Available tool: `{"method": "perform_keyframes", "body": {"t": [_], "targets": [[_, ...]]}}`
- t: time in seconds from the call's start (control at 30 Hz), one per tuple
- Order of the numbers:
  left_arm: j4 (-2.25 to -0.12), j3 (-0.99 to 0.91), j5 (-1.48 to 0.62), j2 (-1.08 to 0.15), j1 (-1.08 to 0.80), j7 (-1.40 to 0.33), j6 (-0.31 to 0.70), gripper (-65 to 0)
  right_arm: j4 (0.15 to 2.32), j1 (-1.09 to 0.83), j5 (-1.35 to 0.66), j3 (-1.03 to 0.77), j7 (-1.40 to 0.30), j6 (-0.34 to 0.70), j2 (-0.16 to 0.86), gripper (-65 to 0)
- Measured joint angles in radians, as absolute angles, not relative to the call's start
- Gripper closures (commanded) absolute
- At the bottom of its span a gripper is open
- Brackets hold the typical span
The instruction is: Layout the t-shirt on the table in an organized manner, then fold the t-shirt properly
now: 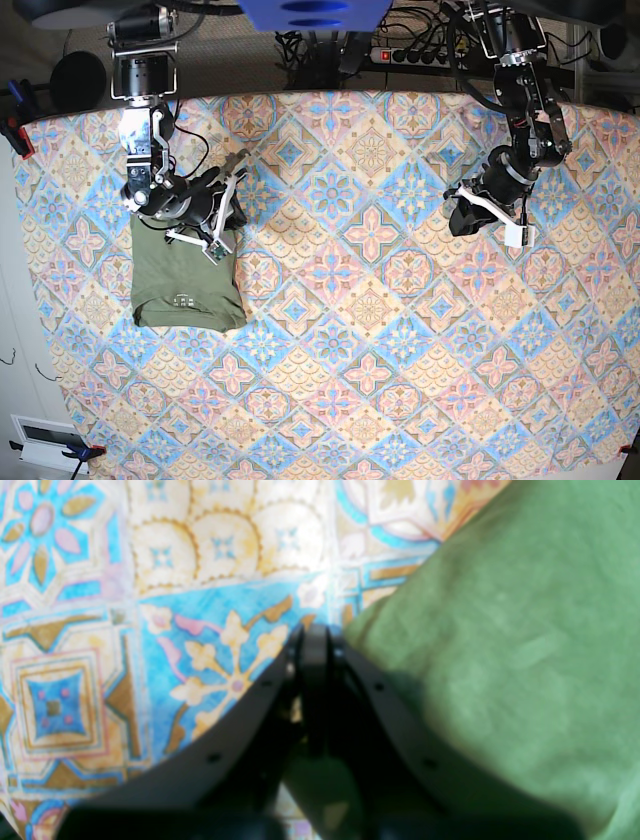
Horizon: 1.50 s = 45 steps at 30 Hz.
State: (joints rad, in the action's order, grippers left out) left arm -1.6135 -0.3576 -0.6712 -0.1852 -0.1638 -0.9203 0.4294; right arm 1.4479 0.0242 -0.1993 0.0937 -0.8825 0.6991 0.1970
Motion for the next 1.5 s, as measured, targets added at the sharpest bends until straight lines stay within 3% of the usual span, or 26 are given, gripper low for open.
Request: {"method": "perform_keyframes", "body": {"t": [0.97,1.27,1.5], "targets": [[-1.616,-0.358,-0.674,-0.186,-0.164,-0.920,0.429,-6.7,1.563,-0.051,-0.183,0.088,-0.926,0.696,0.200,-0.7],[-1.803,-0.378,-0.674,-0.186,-0.250,-0.922,0.431,-6.7,1.811,-0.149,-0.162,0.088,-1.027,0.702,0.199,-0.7],[-1.864,-0.406,-0.676,-0.277,-0.346,-0.923,0.429,-6.6,1.932,-0.303,-0.176,-0.018,-1.017,0.699,0.195,-0.7]]}}
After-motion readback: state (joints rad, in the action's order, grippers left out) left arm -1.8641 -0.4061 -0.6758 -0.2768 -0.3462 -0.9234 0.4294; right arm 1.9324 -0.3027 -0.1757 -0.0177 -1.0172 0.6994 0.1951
